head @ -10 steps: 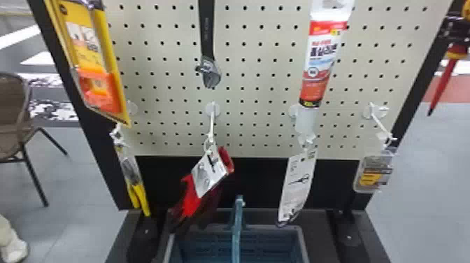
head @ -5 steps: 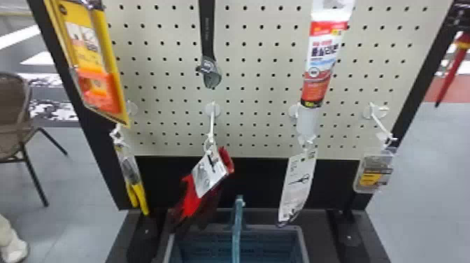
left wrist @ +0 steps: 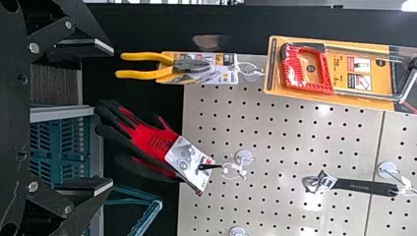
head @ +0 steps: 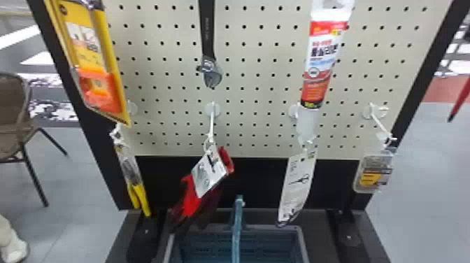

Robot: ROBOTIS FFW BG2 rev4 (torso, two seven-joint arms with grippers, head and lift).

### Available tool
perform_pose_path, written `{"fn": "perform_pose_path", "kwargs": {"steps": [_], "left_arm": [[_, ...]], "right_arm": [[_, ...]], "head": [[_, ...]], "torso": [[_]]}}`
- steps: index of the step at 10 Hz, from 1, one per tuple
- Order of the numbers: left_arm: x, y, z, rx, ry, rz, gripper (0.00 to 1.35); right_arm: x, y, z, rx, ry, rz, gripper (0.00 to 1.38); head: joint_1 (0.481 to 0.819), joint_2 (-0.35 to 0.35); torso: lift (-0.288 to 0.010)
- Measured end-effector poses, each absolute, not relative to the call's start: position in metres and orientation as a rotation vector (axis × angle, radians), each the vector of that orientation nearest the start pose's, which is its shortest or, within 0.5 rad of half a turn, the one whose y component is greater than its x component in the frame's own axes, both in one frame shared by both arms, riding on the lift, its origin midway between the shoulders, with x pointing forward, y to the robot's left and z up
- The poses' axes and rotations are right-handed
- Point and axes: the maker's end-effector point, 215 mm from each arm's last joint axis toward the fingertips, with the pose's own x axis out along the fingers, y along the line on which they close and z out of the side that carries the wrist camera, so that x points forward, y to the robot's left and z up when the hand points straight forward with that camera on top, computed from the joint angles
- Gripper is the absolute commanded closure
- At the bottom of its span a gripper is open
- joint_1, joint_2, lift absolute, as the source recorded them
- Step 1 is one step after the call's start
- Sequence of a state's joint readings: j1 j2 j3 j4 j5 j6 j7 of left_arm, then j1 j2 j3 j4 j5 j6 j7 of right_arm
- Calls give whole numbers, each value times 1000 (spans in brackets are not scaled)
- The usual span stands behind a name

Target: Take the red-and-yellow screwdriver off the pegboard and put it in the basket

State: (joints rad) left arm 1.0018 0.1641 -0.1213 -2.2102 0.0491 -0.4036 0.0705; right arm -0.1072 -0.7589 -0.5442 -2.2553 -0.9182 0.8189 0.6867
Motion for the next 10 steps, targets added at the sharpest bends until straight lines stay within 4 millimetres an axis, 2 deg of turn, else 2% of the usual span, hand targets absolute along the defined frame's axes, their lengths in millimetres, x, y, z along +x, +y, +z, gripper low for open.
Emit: {"fn": "perform_pose_path", "kwargs": {"steps": [4,10], "left_arm": [[291,184,-315,-65,-25,-114,337],[293,183,-316,-60,-24,-119,337]], "right_arm": [[441,-286,-12,-54,-103,740,1046],[427,-283,-31,88,-168,686,1046]], "head": [[549,0],[549,0]], "torso": [[-100],[-100]]}}
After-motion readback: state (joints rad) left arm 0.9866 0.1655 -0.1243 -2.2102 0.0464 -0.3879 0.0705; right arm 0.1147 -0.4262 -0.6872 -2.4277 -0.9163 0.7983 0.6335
